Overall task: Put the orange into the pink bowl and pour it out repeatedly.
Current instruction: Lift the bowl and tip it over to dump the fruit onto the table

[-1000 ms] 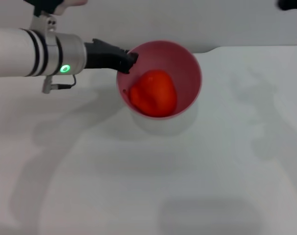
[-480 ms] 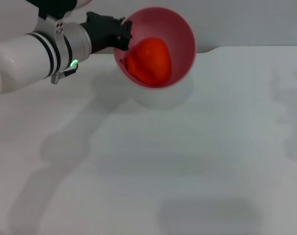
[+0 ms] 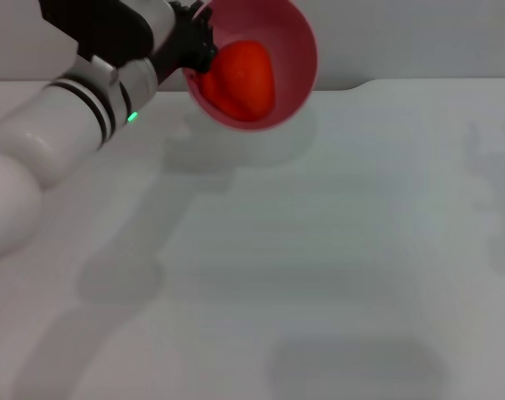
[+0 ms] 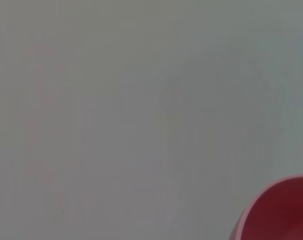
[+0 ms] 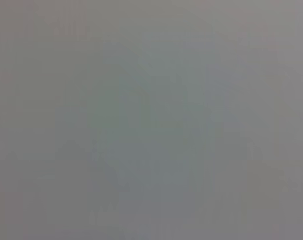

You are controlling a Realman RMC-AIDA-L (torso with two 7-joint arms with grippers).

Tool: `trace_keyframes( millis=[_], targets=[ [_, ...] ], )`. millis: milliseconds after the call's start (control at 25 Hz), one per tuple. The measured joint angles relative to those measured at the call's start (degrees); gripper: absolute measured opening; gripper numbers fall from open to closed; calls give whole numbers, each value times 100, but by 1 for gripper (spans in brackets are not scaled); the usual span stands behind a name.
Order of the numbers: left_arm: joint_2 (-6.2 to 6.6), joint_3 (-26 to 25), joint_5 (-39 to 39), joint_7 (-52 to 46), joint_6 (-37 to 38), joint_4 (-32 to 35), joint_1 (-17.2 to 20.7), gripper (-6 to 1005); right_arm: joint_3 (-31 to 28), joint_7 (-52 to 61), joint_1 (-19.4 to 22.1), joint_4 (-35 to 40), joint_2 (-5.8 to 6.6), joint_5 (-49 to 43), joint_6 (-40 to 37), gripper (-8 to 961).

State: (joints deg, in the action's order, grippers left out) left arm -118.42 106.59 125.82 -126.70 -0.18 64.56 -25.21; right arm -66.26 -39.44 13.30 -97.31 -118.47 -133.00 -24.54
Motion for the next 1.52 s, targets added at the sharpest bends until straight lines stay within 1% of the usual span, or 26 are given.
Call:
trace_keyframes(
  millis=[120,160,240,280,320,360,400,520,840,1160,1320,1520],
  targets=[
    [-6,325,-1,125,-628,-78,55,48,-64,176,21,96,0,0,-54,499],
    [-11,534,-1,183,-968,-119,89,48,-89,248,37,123,0,-3,-71,499],
    [-15,736,-1,232,-1306,-143,121,48,-136,388,66,171,0,-18,-93,499],
    [-18,949,-1,288,-1584,-166,160,48,-166,448,80,189,0,-19,-94,499],
    [-18,949,-1,288,-1584,-166,160,48,-194,493,97,205,0,-19,-94,499],
    [-22,1260,-1,412,-2014,-210,213,48,-212,515,113,210,0,-19,-95,499],
    [-24,1406,-1,507,-2173,-245,220,48,-221,527,127,211,0,-19,-95,499],
    [-27,1624,-1,756,-2372,-344,188,48,-228,532,143,200,0,-19,-96,499],
    [-37,1888,1,1283,-2813,-649,7,48,-187,554,62,163,7,-19,-96,499],
    [-61,2030,4,1438,-3295,-1039,-270,48,-119,581,19,153,9,-19,-95,500],
    [-60,2069,4,1439,-3559,-1137,-309,48,-90,632,15,142,9,-19,-95,500],
    [-58,2221,3,1641,-4068,-1223,-278,48,-80,645,15,125,9,-19,-94,499]
  ],
)
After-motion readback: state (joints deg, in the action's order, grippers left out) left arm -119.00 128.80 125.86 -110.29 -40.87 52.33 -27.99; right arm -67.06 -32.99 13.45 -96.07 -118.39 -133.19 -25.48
